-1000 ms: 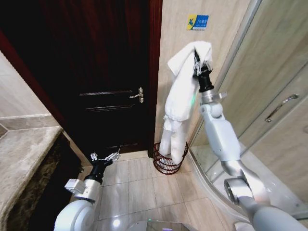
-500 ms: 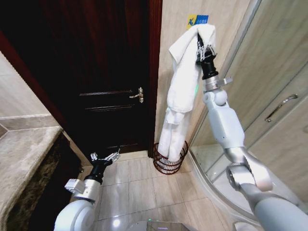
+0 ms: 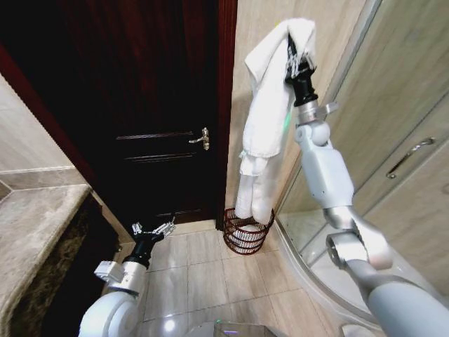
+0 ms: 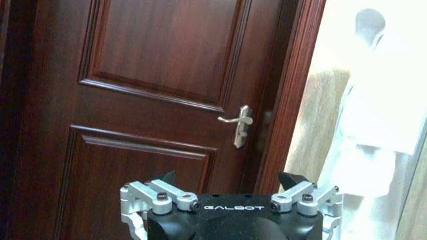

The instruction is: Discard the used towel into the hamper.

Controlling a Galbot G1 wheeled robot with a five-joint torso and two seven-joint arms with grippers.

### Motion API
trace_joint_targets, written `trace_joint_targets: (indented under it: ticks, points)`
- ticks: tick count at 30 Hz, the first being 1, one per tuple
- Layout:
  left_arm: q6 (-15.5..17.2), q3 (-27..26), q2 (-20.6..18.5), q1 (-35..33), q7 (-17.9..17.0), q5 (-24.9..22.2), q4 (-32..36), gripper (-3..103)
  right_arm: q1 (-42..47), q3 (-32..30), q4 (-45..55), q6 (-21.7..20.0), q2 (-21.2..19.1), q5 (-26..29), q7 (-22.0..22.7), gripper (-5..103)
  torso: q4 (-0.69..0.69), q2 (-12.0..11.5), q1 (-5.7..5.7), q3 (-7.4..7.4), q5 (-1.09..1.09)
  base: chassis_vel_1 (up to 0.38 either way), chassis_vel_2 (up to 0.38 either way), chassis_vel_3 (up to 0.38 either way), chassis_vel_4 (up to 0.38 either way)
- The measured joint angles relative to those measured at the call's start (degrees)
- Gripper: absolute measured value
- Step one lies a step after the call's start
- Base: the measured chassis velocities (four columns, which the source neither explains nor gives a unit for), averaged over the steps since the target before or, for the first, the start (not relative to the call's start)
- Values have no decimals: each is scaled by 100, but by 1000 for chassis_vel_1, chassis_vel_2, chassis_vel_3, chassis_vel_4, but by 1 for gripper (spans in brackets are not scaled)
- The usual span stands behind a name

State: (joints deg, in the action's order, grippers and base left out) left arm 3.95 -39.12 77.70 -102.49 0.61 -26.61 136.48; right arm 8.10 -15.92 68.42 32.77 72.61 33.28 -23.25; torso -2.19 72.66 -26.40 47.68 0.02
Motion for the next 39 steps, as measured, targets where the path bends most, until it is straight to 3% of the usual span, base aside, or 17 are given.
trace_joint_targets:
  ticks: [11, 31, 39]
  points:
    - [0, 0, 1, 1, 0, 0, 0, 100, 1167, -394, -479, 324, 321, -203, -174, 9, 0, 0, 1, 0, -1, 0, 0, 0, 0]
    - [0, 0, 0, 1, 0, 0, 0, 100, 1900, -736, -1652, 715, 841, -349, -536, 9, 0, 1, 1, -1, -4, 0, 0, 0, 0]
    - [0, 0, 0, 1, 0, 0, 0, 100, 2117, -921, -2498, 1066, 1068, -596, -840, 9, 0, 1, 1, -1, -2, 0, 0, 0, 0]
